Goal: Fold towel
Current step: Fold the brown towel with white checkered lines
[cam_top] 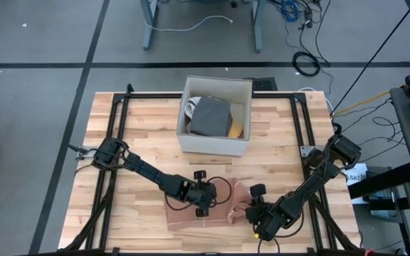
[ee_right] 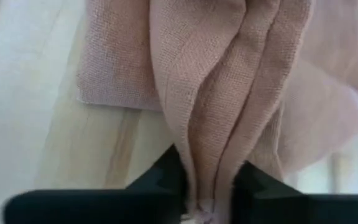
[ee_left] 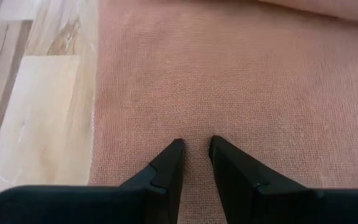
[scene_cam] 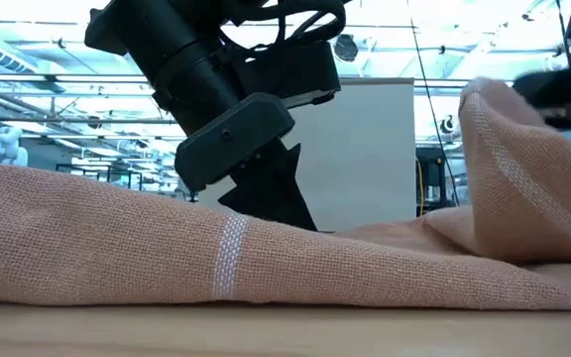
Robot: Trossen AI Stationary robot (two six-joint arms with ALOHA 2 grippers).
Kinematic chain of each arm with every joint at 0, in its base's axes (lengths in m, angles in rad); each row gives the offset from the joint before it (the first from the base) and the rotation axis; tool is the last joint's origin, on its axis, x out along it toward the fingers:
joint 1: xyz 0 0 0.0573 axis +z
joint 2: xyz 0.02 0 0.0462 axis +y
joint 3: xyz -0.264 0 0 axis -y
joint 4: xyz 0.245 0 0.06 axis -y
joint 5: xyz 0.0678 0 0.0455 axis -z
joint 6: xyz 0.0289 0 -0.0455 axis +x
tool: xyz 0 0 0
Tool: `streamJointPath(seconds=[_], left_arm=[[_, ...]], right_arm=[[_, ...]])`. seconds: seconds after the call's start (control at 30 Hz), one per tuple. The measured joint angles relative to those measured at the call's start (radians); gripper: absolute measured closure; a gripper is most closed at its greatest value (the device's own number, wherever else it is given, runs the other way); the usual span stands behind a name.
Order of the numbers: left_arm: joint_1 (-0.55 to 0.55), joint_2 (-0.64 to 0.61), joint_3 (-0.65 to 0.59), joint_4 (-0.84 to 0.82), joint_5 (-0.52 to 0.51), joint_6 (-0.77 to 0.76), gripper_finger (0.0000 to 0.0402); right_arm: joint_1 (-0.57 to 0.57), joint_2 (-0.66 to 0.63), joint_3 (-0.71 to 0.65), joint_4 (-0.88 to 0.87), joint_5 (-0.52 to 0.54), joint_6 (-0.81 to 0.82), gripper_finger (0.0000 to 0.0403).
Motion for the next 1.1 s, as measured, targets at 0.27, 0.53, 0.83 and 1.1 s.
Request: streamJointPath(seconds=[0.27,0.53,0.83,1.1], left_arm=[[-0.034,0.005,0.097,-0.142,-0.074,0.077,0.031],[-0.073,0.003,0.193,-0.443,-0.183,-0.031,0.031],[-0.093,0.001,0.176,-0.589,-0.138,-0.25,0.031],[-0.04,-0.006,0.083,-0.441,-0.132,-0.207,0.031]], right_arm=[[-0.028,0.0,0.076,-0.083,0.032,-0.178,0.0394],[-0.082,0.0,0.126,-0.147,0.045,-0.374,0.0399],[-0.128,0.0,0.179,-0.186,0.048,-0.547,0.0397],[-0.141,-0.001,0.216,-0.17,0.054,-0.733,0.0397]])
